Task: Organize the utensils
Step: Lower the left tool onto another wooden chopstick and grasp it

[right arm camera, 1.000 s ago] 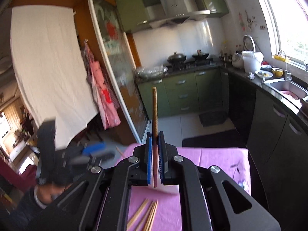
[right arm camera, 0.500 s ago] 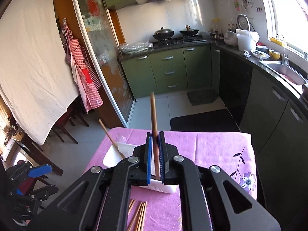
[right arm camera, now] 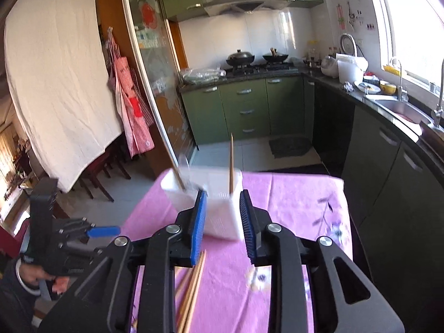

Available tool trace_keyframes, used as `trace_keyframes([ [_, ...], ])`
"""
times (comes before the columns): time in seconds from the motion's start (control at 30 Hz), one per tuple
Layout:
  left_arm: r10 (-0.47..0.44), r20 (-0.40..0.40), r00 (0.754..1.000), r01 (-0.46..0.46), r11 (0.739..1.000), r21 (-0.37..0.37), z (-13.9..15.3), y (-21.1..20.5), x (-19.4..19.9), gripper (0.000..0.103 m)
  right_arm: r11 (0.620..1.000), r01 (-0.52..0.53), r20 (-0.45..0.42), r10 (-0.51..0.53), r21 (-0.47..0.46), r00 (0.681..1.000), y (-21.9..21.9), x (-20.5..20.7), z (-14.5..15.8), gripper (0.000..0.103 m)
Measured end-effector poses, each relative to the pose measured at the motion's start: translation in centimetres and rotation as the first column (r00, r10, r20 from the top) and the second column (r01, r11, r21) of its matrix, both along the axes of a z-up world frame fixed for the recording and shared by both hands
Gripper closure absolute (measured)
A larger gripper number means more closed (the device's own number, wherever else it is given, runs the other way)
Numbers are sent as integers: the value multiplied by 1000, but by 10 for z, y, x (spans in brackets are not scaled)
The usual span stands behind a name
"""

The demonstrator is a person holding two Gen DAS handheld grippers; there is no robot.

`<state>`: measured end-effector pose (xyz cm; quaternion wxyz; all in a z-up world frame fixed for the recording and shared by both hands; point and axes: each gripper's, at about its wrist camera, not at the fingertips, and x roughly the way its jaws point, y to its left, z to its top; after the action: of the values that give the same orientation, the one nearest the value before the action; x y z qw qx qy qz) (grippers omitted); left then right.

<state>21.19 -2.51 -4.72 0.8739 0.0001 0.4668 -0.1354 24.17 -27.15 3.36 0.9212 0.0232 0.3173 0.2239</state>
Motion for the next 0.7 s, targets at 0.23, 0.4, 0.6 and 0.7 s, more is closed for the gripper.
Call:
trace_keyframes([
  [0.23, 33, -256, 966, -29, 999, 22, -80, -6, 26, 68, 997, 3, -143, -15, -83, 990, -10, -25, -86, 76],
  [0.4, 60, -308, 950, -55, 998, 24, -105, -10, 39, 73, 998, -13, -254, -2, -58, 967, -16, -24, -133, 76],
  [0.6, 61, -325, 944, -46, 997, 55, -116, -20, 45, 79, 1000, -16, -292, 8, -24, 956, -18, -20, -151, 76],
  [0.7, 64, -323, 944, -40, 996, 80, -115, -24, 47, 81, 1000, -21, -301, 16, -14, 954, -18, -18, -153, 75],
])
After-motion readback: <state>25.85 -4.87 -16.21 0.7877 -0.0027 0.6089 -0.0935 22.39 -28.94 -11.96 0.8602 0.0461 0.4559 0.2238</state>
